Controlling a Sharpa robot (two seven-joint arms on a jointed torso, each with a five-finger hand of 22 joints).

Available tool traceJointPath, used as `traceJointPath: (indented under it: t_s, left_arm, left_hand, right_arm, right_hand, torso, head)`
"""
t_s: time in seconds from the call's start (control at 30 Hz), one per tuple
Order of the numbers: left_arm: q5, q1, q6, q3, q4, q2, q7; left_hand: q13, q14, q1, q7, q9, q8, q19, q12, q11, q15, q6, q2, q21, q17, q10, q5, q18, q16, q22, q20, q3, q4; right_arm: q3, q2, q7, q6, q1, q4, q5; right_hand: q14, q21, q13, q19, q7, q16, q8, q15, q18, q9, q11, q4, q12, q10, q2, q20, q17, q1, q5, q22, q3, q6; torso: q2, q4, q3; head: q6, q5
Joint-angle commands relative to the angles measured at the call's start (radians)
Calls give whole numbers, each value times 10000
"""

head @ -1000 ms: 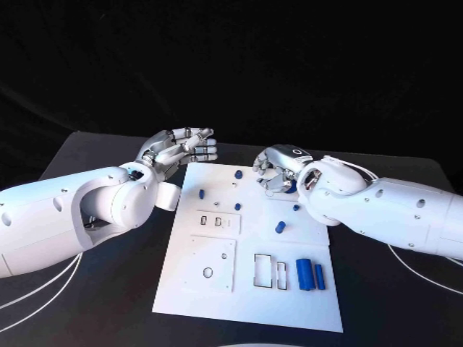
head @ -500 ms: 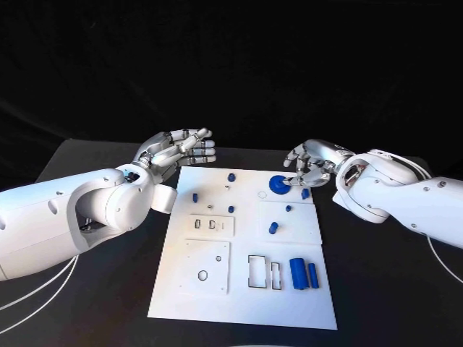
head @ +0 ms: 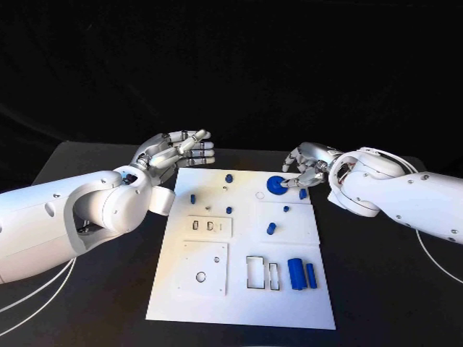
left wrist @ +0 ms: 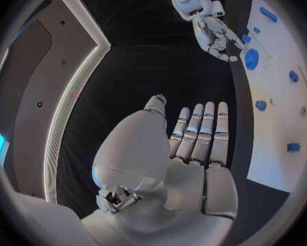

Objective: Assemble the parts on the task board

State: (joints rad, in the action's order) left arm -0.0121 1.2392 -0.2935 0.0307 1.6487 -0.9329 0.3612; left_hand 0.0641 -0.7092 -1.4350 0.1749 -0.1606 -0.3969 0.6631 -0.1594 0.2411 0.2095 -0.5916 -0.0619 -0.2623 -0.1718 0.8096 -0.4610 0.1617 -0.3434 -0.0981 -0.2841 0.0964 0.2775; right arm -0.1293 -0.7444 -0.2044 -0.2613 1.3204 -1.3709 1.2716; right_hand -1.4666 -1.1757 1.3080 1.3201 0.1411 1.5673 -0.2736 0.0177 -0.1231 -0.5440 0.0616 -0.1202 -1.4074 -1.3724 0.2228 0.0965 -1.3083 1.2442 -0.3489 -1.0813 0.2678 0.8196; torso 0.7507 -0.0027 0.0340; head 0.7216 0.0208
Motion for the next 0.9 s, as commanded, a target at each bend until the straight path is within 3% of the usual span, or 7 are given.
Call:
traceJointPath:
  t_s: [0.03,0.9]
  left_arm:
    - [-65,9,229,-9,25,15,107]
    - [-66,11,211,-10,9,20,79]
  left_hand:
    - [6,75,119,1014,-12,-40,7,-57,16,-18,60,-14,44,-8,-88,42,-138,-47,12,26,-14,50]
    - [6,87,119,1015,-13,-50,6,-60,17,-16,66,-15,45,-7,-92,42,-140,-49,13,26,-14,50]
  right_arm:
    - [-3,138,-183,219,-43,135,226]
    - [-35,613,-236,273,-246,562,717]
  right_hand:
    - [-1042,-70,287,93,4,35,-61,-82,146,-1,-4,-58,-123,-133,-24,-16,-2625,108,-57,-70,-41,-80]
    - [-1042,-169,295,159,18,35,-78,-93,171,18,8,-98,-147,-108,-70,-8,-2625,177,-110,-204,-21,-139]
  torso:
    - [12,-9,9]
    - [13,-16,-22]
  head:
    - [30,13]
    - [128,141]
